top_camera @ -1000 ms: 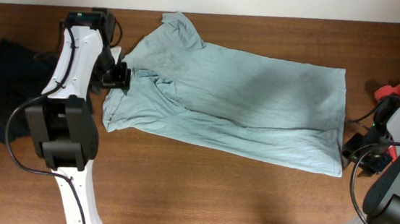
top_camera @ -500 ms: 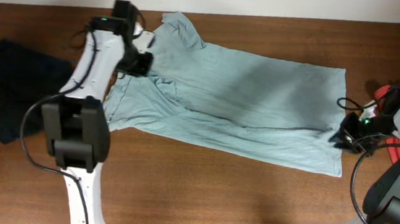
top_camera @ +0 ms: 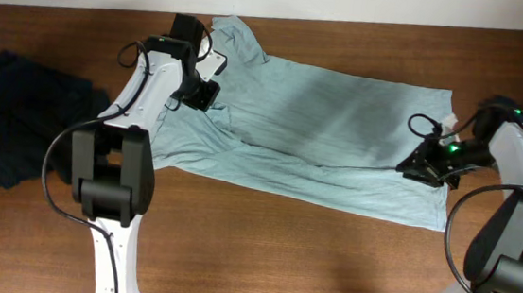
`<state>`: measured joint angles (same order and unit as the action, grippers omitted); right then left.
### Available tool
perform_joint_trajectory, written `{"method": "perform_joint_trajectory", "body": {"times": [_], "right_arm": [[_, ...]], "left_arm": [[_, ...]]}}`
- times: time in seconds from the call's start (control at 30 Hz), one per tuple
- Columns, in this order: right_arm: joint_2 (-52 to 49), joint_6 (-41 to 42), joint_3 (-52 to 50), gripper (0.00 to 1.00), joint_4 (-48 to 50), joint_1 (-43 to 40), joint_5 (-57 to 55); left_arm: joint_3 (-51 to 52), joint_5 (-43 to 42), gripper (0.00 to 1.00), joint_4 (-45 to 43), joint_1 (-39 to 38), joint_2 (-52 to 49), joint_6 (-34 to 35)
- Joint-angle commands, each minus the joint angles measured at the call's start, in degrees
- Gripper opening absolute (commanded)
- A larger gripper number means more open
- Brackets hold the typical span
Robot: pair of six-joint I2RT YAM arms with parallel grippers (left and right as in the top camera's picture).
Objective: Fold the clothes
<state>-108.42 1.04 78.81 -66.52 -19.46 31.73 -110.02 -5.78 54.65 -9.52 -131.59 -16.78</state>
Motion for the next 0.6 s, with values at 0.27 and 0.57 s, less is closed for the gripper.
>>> {"method": "perform_joint_trajectory", "body": {"times": [0.27, 0.57], "right_arm": [[0.07, -0.81, 0.96, 0.24, 0.72, 3.06, 1.05], [0.07, -0.81, 0.96, 0.24, 0.74, 3.06, 0.00]], "left_arm": [[0.04, 5.07, 0.00, -9.18, 0.31, -4.46, 0.74], [-2.58, 13.62, 0.02, -9.97, 0.48, -4.28, 7.17]]}}
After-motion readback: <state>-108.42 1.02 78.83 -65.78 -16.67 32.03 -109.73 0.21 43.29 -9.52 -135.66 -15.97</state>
